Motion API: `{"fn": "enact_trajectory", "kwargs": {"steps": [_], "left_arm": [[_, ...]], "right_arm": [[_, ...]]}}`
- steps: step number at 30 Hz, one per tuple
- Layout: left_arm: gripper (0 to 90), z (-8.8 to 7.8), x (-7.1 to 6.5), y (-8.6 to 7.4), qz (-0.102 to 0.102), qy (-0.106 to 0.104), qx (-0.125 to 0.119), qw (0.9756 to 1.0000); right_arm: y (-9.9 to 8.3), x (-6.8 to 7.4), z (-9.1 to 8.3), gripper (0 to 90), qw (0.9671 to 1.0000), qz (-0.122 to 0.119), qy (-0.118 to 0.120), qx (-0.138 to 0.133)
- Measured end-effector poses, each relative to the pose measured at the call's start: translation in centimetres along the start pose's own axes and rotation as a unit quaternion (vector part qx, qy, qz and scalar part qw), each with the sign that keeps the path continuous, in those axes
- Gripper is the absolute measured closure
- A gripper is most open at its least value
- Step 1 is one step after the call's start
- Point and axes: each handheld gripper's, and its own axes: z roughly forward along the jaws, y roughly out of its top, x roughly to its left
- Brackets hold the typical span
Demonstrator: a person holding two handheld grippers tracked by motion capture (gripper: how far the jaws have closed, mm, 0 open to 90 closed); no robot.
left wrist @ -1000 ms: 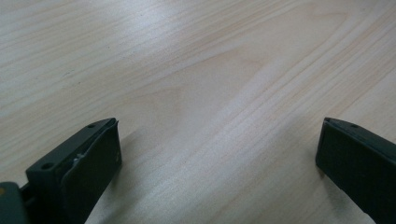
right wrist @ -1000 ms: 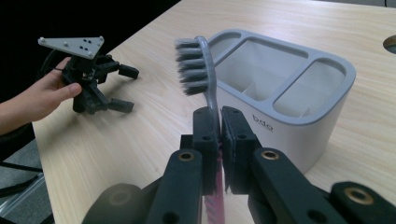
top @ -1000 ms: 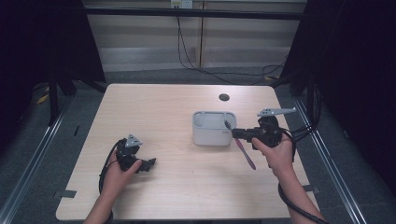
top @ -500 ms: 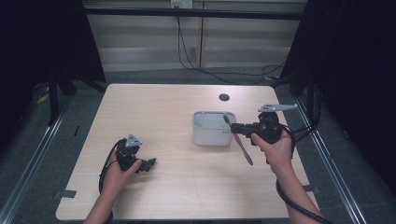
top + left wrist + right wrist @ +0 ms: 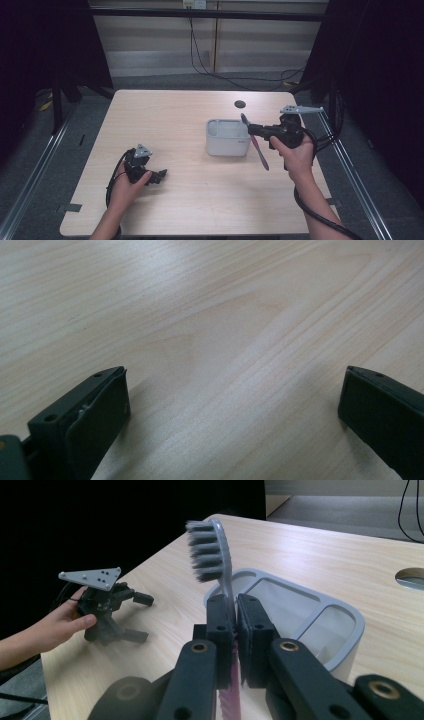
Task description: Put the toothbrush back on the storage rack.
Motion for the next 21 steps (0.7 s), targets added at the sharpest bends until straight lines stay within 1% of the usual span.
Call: {"fn": "enact_trajectory", "kwargs": {"steps": [11, 17, 21], "left_arm": [[0.0, 0.0, 0.0, 0.0, 0.0, 0.0, 0.0, 1.0], [0.0, 0.0, 0.0, 0.0, 0.0, 0.0, 0.0, 1.0], [0.0, 0.0, 0.0, 0.0, 0.0, 0.0, 0.0, 1.0]], "right_arm": [[1.2, 0.2, 0.1, 84.9, 0.9997, -0.005, -0.002, -0.022], [1.6, 0.2, 0.2, 84.9, 0.9995, -0.002, -0.003, -0.03], [2.0, 0.3, 0.4, 84.9, 0.9991, -0.001, -0.006, -0.042]]}}
